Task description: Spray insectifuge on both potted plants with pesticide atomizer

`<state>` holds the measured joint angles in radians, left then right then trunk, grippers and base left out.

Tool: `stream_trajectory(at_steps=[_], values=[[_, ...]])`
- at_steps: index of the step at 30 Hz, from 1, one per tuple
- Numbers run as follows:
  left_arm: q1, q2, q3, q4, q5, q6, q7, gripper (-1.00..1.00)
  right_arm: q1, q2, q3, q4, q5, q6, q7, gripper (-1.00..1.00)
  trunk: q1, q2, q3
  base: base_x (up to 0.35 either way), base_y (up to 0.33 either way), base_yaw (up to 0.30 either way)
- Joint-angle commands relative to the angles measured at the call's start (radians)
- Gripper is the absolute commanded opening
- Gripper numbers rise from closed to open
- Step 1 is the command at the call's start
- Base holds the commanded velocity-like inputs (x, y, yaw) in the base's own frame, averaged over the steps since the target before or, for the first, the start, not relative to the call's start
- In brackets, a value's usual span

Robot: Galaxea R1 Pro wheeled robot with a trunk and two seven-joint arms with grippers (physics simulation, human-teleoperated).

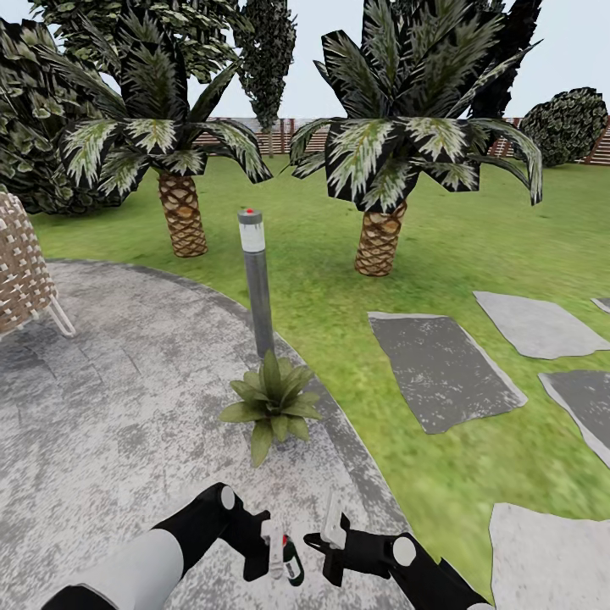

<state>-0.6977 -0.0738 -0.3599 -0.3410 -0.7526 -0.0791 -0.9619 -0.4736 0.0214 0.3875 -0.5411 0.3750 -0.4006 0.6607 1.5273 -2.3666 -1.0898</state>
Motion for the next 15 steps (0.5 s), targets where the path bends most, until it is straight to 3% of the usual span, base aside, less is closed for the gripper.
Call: stream_trajectory(at_steps=[1,8,15], values=[[0.000,-0.003,0.001,-0.001,-0.010,-0.008,-0.001,-1.00,0.000,0.000,-0.001,0.000,0.009,-0.005,-0.001,-1.00,0.000,0.000,-0.001,0.000,0.000,0.000],[0.000,-0.028,-0.001,-0.001,-0.010,-0.008,-0.001,-1.00,0.000,0.000,-0.001,0.000,0.010,-0.006,-0.001,-1.00,0.000,0.000,-0.001,0.000,0.000,0.000],[-0.001,-0.033,-0.001,-0.002,-0.008,-0.009,-0.001,-1.00,0.000,0.000,-0.001,0.000,0.010,-0.006,-0.001,-1.00,0.000,0.000,-0.001,0.000,0.000,0.000]])
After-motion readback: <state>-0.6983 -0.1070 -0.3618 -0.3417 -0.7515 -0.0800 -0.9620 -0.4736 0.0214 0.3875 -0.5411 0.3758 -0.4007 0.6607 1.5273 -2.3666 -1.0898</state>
